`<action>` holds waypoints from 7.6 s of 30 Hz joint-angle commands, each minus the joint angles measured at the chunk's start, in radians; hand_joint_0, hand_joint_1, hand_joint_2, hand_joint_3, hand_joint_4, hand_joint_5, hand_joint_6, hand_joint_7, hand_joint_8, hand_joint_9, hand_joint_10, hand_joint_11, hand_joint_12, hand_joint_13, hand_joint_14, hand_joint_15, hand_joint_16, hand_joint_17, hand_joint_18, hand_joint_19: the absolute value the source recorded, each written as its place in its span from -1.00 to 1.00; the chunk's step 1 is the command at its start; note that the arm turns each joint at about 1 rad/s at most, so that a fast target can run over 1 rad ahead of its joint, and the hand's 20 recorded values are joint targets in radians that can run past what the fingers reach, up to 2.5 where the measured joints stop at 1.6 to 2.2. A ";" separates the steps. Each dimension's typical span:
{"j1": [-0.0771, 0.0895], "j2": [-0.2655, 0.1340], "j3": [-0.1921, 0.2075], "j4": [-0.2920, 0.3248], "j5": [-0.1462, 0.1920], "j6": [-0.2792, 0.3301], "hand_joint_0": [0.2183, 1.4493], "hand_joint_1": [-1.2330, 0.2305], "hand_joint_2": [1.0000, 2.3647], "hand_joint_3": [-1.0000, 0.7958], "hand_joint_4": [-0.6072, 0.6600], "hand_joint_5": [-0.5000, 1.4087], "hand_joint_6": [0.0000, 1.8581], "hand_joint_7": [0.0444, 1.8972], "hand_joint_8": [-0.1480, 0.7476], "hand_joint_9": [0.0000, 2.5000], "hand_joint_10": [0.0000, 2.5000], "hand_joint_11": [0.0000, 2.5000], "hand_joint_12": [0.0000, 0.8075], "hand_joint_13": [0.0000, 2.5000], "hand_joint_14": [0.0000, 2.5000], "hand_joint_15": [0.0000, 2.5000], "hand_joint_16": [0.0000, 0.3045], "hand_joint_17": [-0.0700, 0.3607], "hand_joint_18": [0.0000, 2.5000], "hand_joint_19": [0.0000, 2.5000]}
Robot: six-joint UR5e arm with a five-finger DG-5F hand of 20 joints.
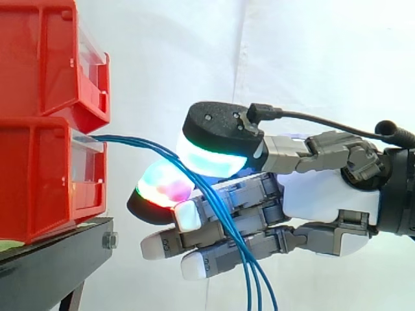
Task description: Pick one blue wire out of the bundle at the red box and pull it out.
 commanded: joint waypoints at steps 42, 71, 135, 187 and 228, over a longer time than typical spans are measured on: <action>0.007 0.000 0.002 -0.040 -0.008 0.101 -0.01 -0.54 -0.99 -0.32 0.38 -0.72 -0.01 0.00 0.11 -0.47 -0.99 -0.54 0.10 -0.51 -0.99 -0.84 -0.62 -0.08 -0.39 -0.75; 0.000 0.000 0.003 -0.041 -0.025 0.106 -0.28 -0.54 -0.97 -0.01 0.28 -0.69 0.00 0.14 0.18 -0.41 -0.99 -0.52 0.14 -0.52 -0.99 -0.83 -0.61 -0.05 -0.39 -0.73; 0.000 0.000 0.008 -0.044 -0.034 0.106 -0.44 -0.20 -0.98 -0.01 0.33 -0.67 -0.03 0.11 0.26 -0.37 -0.99 -0.54 0.25 -0.50 -0.99 -0.80 -0.55 0.05 -0.35 -0.68; 0.000 0.000 0.011 -0.048 -0.036 0.110 -0.41 -0.35 -0.98 -0.20 0.35 -0.68 -0.06 0.05 0.18 -0.39 -0.99 -0.53 0.15 -0.51 -0.99 -0.80 -0.60 -0.04 -0.40 -0.65; 0.009 0.000 0.017 -0.092 -0.036 0.178 -0.58 -0.32 -1.00 -0.41 0.37 -0.66 -0.04 0.11 0.25 -0.36 -0.99 -0.53 0.23 -0.50 -0.99 -0.79 -0.56 0.03 -0.38 -0.65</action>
